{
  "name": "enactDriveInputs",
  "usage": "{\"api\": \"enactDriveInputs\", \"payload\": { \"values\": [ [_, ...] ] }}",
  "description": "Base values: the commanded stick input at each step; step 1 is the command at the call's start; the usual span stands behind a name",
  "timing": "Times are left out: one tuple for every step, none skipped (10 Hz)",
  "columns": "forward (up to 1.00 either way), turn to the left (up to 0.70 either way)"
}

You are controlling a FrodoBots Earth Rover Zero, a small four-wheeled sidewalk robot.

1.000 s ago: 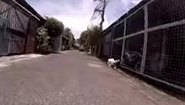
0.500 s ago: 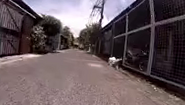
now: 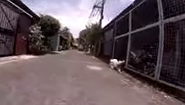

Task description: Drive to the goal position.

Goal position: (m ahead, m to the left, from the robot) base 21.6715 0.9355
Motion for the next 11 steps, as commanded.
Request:
{"api": "enactDriveInputs", "payload": {
  "values": [
    [0.70, 0.00],
    [0.70, 0.00],
    [0.70, 0.00],
    [0.70, 0.00],
    [0.70, 0.00],
    [0.70, 0.00],
    [0.70, 0.00],
    [0.70, 0.00],
    [0.70, 0.00],
    [0.70, 0.00],
    [0.70, 0.00]
  ]
}}
